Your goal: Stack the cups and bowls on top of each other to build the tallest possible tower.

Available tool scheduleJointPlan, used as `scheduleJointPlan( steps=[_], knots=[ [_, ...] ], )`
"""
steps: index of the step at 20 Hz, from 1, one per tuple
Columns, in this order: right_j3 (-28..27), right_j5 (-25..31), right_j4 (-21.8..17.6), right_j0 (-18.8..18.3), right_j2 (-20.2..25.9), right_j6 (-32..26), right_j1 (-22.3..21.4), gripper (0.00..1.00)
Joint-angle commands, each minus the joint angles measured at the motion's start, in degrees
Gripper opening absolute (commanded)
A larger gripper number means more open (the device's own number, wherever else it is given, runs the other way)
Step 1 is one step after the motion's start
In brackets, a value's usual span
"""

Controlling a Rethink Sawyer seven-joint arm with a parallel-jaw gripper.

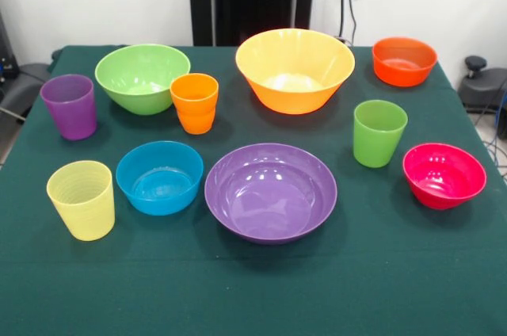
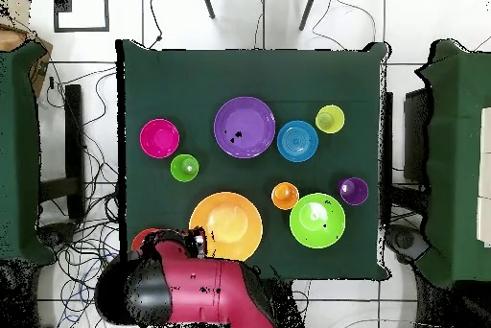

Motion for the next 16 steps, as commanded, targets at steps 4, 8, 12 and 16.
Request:
scheduleJointPlan(
  steps=[4,8,12,16],
  knots=[
    [1.73,-11.08,-3.21,2.47,-0.75,14.41,16.79,1.00],
    [0.05,-14.79,-2.21,3.35,-1.06,16.19,22.04,1.00],
    [-1.35,-18.92,-1.44,3.60,-0.53,17.45,27.06,1.00],
    [-1.64,-23.84,-1.52,3.89,-0.25,18.65,30.71,1.00]
  ],
)
